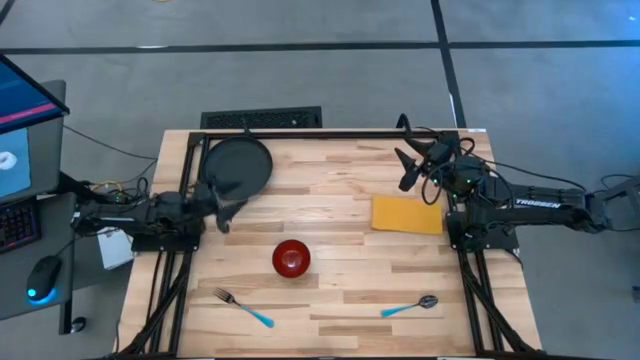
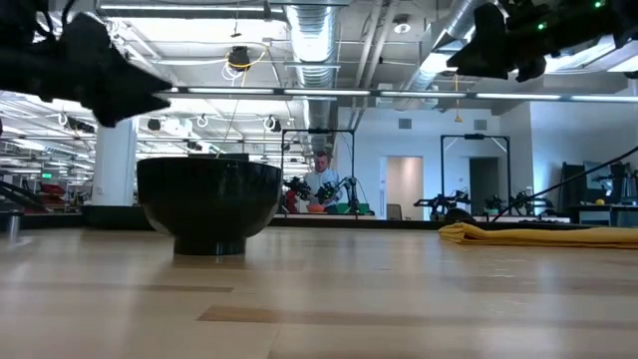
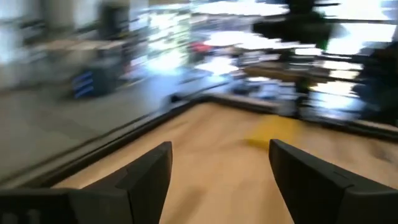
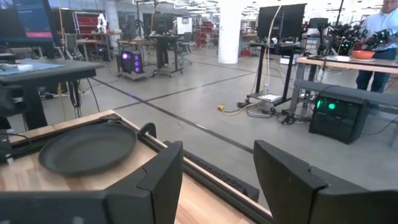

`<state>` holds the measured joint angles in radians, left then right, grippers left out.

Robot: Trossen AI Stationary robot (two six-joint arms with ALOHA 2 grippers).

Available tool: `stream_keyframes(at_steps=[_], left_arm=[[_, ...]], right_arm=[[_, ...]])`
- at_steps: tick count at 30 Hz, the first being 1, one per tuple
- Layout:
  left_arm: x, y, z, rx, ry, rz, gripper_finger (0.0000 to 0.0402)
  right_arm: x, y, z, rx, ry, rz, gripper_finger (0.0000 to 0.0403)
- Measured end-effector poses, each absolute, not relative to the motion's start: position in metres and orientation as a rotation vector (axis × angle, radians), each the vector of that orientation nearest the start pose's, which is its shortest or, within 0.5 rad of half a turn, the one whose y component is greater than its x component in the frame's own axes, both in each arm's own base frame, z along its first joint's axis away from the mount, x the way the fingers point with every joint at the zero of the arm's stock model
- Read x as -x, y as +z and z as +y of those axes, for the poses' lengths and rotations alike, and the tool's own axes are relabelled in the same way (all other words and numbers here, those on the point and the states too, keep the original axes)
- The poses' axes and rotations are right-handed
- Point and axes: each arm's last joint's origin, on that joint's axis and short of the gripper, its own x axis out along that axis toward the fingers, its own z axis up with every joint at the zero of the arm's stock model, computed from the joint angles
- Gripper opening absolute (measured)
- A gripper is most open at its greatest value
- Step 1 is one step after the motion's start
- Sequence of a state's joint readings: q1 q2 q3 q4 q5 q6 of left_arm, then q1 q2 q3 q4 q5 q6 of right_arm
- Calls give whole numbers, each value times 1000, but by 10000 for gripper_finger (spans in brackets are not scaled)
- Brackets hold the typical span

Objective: Set table place
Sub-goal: Move the black plate to the top center of the table

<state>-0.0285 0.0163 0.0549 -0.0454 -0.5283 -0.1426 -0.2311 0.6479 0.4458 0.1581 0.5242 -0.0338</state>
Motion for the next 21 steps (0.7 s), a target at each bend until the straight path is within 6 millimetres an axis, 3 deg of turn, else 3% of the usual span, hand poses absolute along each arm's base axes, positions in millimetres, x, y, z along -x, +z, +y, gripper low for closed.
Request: stream_keyframes(at_steps=[3, 10, 16, 21], left_arm=[[-86, 182, 19, 201, 702, 33, 250], [-84, 225, 31, 254, 863, 162, 237], [-105, 263, 53, 246, 1005, 431, 233], [-125, 296, 89, 271, 1074, 717, 233]], right_arm=[[-146, 268, -51, 38, -764, 58, 221], [-146, 269, -54, 7, -788, 38, 221], [-149, 265, -55, -17, -789, 54, 221], [-155, 261, -55, -12, -778, 86, 221]])
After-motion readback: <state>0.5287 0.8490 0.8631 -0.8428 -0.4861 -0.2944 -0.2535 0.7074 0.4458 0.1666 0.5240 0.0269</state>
